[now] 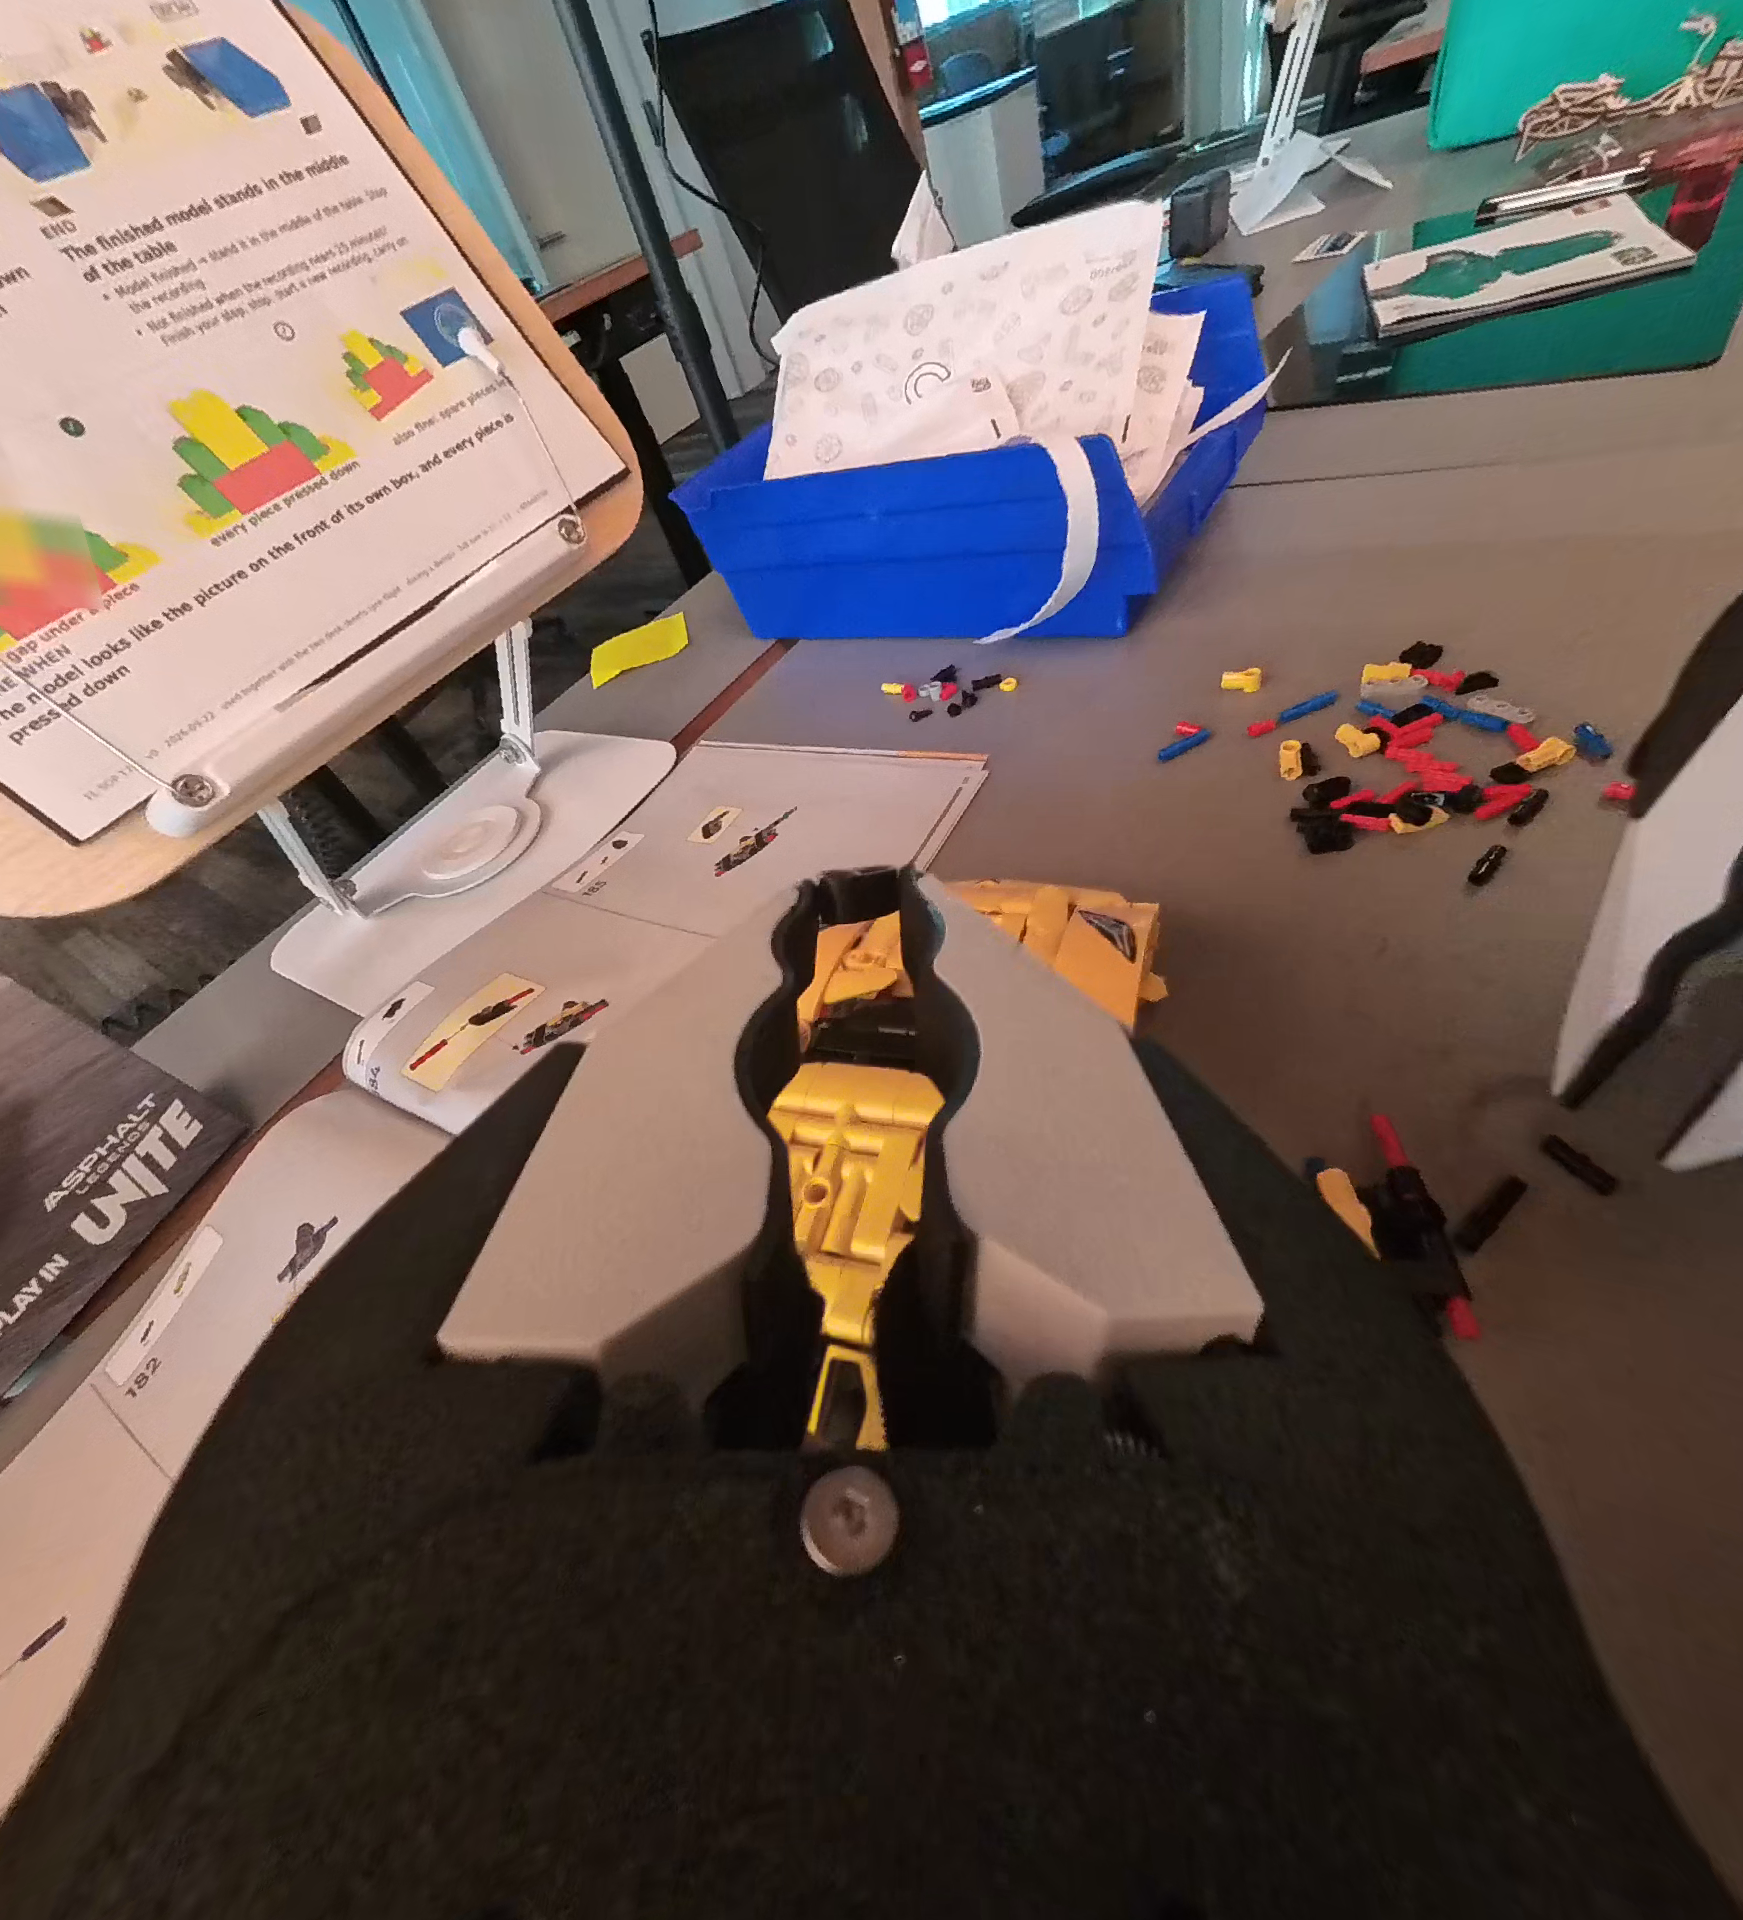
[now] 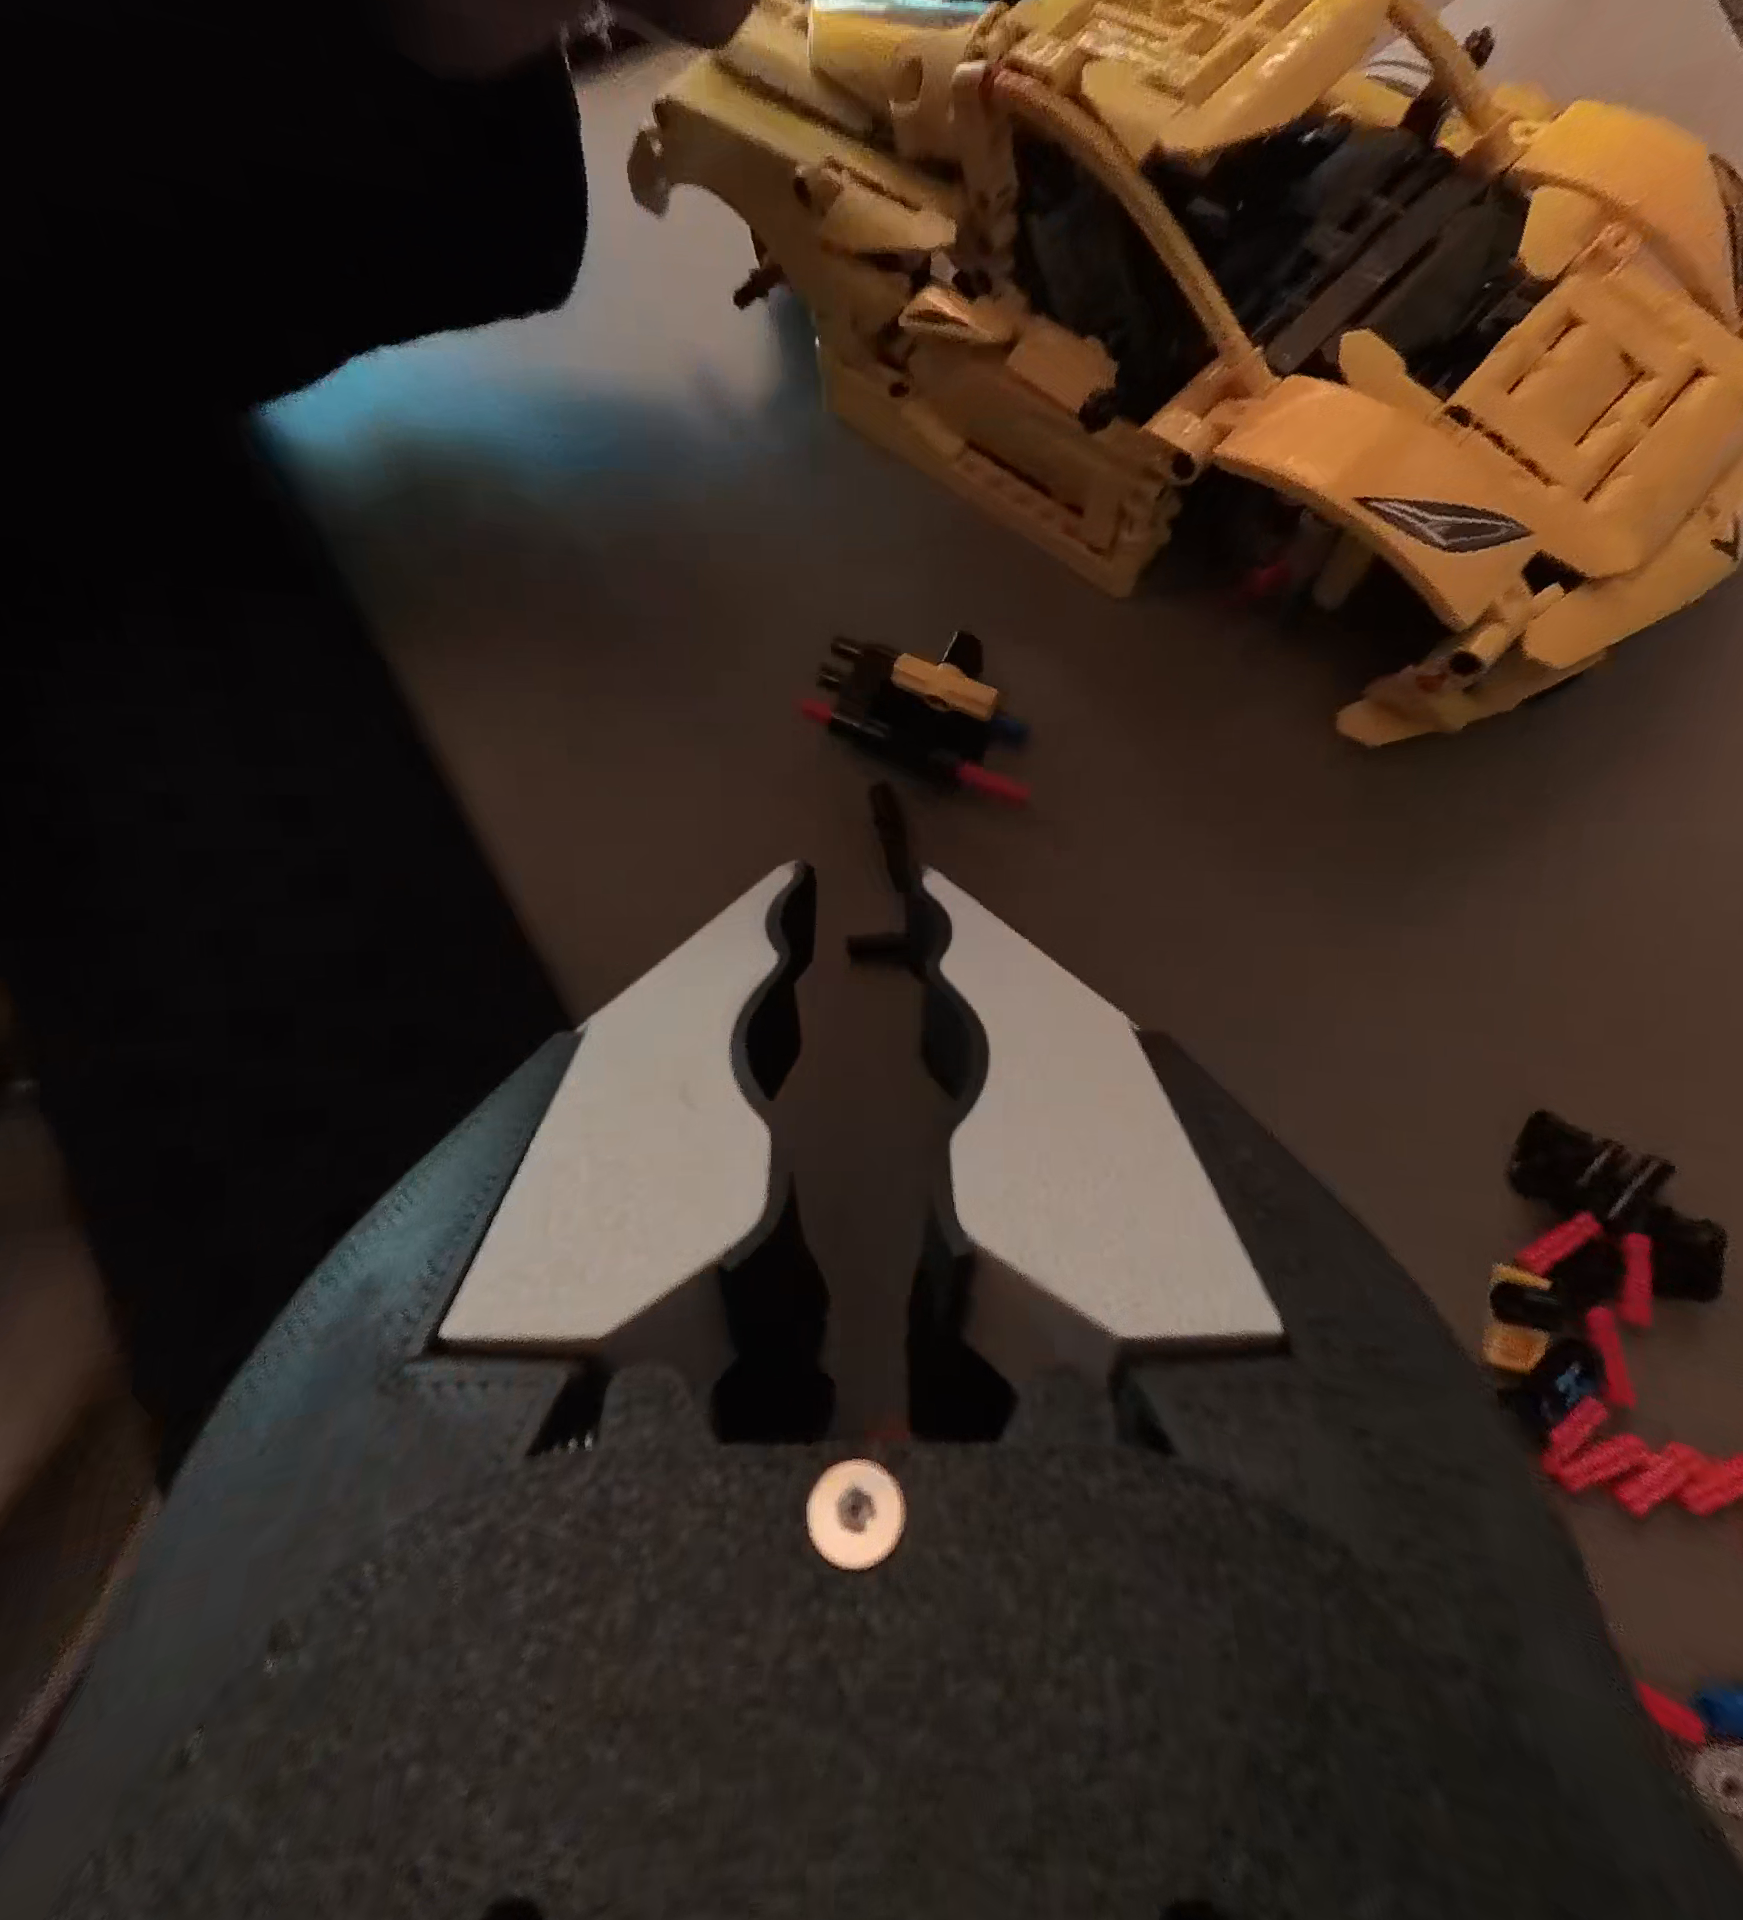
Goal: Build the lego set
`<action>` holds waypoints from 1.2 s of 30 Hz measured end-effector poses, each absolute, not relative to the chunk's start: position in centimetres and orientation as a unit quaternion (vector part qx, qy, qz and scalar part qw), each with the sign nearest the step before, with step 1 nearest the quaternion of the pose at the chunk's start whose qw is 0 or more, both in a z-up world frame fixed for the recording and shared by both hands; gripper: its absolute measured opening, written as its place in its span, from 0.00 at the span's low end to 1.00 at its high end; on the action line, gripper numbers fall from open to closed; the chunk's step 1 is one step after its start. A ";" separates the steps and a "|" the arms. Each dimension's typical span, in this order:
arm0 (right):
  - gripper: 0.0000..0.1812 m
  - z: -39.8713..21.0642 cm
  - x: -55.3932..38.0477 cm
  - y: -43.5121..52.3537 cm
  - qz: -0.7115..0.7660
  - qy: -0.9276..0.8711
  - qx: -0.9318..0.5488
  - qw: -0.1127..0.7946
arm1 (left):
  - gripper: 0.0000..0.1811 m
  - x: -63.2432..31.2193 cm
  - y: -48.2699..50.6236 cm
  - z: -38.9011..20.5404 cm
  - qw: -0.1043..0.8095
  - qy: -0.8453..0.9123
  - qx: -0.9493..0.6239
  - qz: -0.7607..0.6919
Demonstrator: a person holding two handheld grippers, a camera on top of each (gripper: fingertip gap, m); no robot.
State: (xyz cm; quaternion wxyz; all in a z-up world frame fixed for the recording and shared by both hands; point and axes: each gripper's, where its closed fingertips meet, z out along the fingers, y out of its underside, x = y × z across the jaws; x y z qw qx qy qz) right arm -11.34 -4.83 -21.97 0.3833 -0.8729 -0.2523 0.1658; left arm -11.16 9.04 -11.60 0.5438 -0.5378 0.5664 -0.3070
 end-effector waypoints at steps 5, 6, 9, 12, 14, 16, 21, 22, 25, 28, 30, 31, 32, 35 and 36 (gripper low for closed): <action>0.09 -23.0 -12.3 -3.7 0.160 -0.303 -0.873 0.346 | 0.08 -11.0 8.8 -11.9 0.541 0.575 -0.534 -0.302; 0.09 -23.2 -12.3 -3.3 0.142 -0.317 -0.874 0.340 | 0.08 -11.0 8.8 -11.9 0.541 0.576 -0.534 -0.301; 0.07 -23.6 -12.6 -2.7 0.117 -0.344 -0.872 0.327 | 0.08 -11.0 8.7 -12.0 0.540 0.578 -0.533 -0.301; 0.06 -24.6 -12.6 -2.7 0.111 -0.357 -0.877 0.301 | 0.08 -10.9 8.6 -12.0 0.538 0.579 -0.531 -0.305; 0.03 -24.5 -12.8 -2.6 0.116 -0.360 -0.875 0.303 | 0.08 -10.8 8.4 -12.1 0.536 0.581 -0.529 -0.309; 0.03 -24.0 -12.7 -2.4 0.116 -0.359 -0.872 0.311 | 0.08 -10.7 8.1 -11.9 0.536 0.579 -0.526 -0.316; 0.02 -11.0 -10.8 1.4 0.179 -0.244 -0.765 0.569 | 0.08 -10.6 7.4 -10.6 0.545 0.557 -0.515 -0.356; 0.02 -8.0 -10.6 1.8 0.206 -0.228 -0.722 0.620 | 0.08 -10.6 7.1 -10.2 0.545 0.553 -0.511 -0.368; 0.02 -3.5 -9.7 3.2 0.263 -0.169 -0.639 0.703 | 0.08 -10.4 5.6 -9.3 0.539 0.546 -0.491 -0.413; 0.02 -3.4 -10.4 4.2 0.326 -0.153 -0.610 0.706 | 0.08 -10.2 4.3 -8.7 0.535 0.546 -0.473 -0.438; 0.02 -3.4 -11.1 4.5 0.370 -0.143 -0.591 0.702 | 0.08 -10.0 3.7 -8.6 0.529 0.547 -0.467 -0.451; 0.02 -3.9 -11.4 4.7 0.382 -0.141 -0.594 0.694 | 0.08 -10.0 3.4 -8.5 0.527 0.547 -0.463 -0.457; 0.02 -4.2 -11.7 4.8 0.395 -0.142 -0.593 0.687 | 0.08 -10.0 3.1 -8.4 0.523 0.548 -0.460 -0.463; 0.02 -4.9 -12.2 4.8 0.428 -0.133 -0.591 0.671 | 0.08 -10.0 2.7 -8.0 0.519 0.543 -0.457 -0.476; 0.02 -5.4 -12.4 4.9 0.429 -0.135 -0.597 0.664 | 0.08 -10.1 2.7 -7.8 0.518 0.540 -0.457 -0.480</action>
